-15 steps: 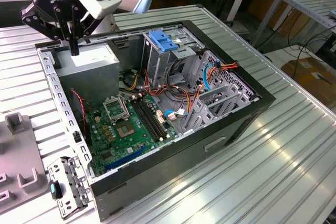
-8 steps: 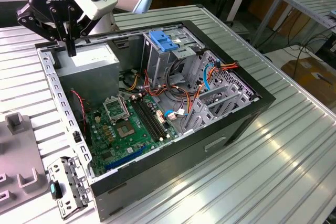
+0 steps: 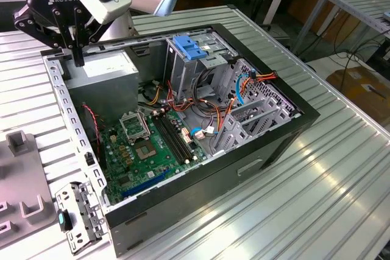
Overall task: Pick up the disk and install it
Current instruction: 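Reach for the disk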
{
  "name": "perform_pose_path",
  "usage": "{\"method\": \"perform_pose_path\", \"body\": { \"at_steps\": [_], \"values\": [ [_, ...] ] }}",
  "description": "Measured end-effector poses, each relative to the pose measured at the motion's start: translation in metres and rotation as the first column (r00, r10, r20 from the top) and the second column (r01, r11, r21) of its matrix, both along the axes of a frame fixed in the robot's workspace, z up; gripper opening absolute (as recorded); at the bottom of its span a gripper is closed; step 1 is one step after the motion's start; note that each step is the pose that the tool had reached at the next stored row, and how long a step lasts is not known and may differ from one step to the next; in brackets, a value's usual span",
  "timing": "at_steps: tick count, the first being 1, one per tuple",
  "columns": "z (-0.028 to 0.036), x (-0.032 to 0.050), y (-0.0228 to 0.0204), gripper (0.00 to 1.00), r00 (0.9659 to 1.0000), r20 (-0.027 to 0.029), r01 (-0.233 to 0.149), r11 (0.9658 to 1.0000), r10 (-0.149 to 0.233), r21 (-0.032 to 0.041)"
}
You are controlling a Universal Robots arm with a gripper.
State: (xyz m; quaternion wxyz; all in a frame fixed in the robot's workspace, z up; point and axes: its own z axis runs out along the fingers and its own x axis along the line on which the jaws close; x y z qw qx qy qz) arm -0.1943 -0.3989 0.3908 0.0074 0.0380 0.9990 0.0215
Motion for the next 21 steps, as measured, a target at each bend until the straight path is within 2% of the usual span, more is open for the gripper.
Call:
{"method": "perform_pose_path", "body": {
  "at_steps": [7,21],
  "values": [
    [-0.0002,-0.005,0.0,0.11,1.0,-0.0009,0.0,1.0,0.0,0.0],
    [-0.0007,-0.0207,0.0,0.11,1.0,-0.0031,0.0,1.0,0.0,0.0001]
  ]
}}
